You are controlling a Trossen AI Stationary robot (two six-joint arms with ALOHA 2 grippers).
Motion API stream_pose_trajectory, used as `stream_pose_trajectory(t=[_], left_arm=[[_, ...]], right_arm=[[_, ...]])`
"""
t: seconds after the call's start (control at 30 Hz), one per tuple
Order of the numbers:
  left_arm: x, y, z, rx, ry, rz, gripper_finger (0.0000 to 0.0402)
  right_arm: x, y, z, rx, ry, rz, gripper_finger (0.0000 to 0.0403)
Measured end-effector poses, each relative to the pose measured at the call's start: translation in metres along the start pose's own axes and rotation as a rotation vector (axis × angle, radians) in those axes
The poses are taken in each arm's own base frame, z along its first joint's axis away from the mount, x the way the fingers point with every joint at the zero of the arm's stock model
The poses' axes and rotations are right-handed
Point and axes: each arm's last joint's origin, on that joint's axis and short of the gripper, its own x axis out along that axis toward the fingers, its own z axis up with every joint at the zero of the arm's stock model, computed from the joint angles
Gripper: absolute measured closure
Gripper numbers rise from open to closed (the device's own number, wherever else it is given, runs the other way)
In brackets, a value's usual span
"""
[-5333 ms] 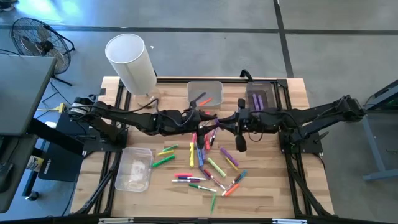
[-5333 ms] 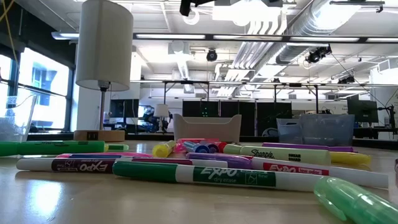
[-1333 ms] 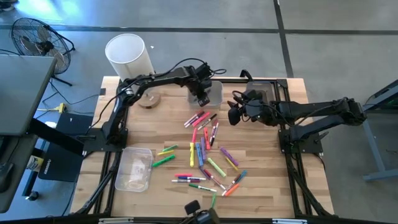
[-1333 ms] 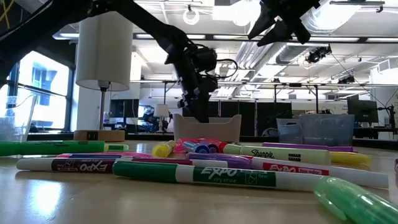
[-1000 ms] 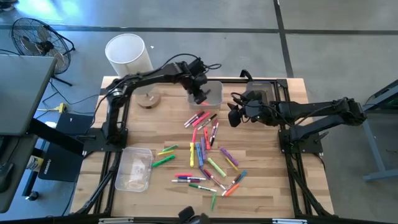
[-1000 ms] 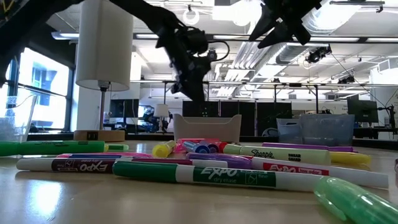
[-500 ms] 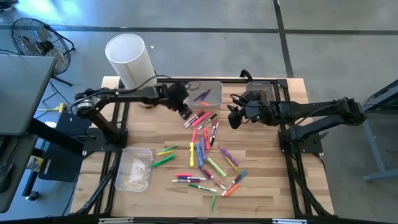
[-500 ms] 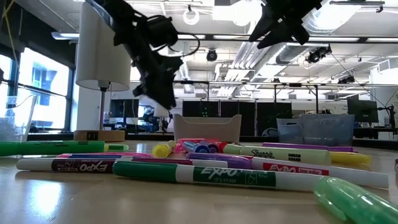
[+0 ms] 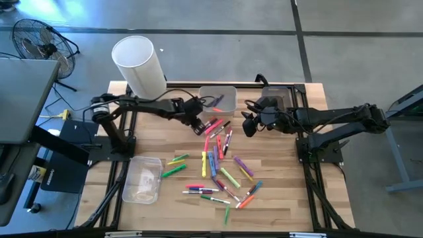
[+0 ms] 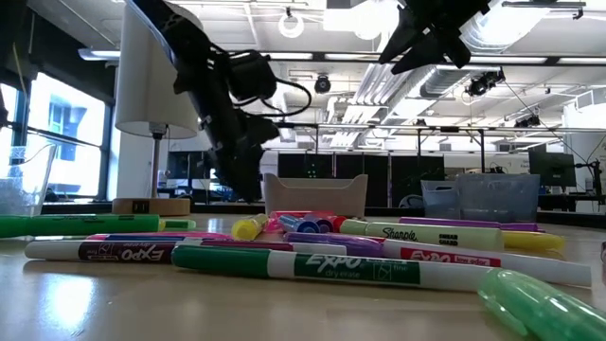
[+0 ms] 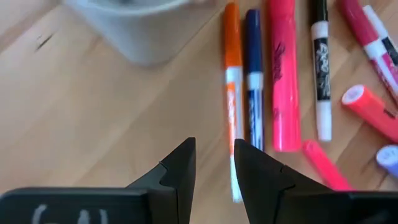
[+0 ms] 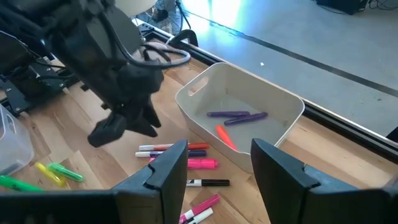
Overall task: Pick & Place Markers
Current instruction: Put the orange marker pen into the transparent bin
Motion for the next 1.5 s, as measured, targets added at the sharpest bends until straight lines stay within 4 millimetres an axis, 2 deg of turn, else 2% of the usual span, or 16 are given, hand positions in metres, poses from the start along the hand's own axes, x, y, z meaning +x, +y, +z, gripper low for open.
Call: stream_pose_trajectory(t=[0.27,0.73,1.03,1.5], left_arm=[[0.014,-0.001,0.0,0.0,-0.001,-0.033,0.0293],[0.014,-0.001,0.003,0.001,-0.033,-0.016,0.0293],[0.03,-0.008,-0.006,0.027,0.014,-0.024,0.0293],[0.03,-0.012,-0.002,-0.061,0.006,-0.028,0.0293]], right_arm=[[0.0,0.0,0.0,0.0,0.0,0.0,0.0238],[0.0,0.0,0.0,0.003,-0.001,-0.001,0.0238],[0.0,0.0,0.0,0.01,-0.001,0.0,0.0238],[0.0,0.0,0.0,0.012,-0.001,0.001,0.0238]])
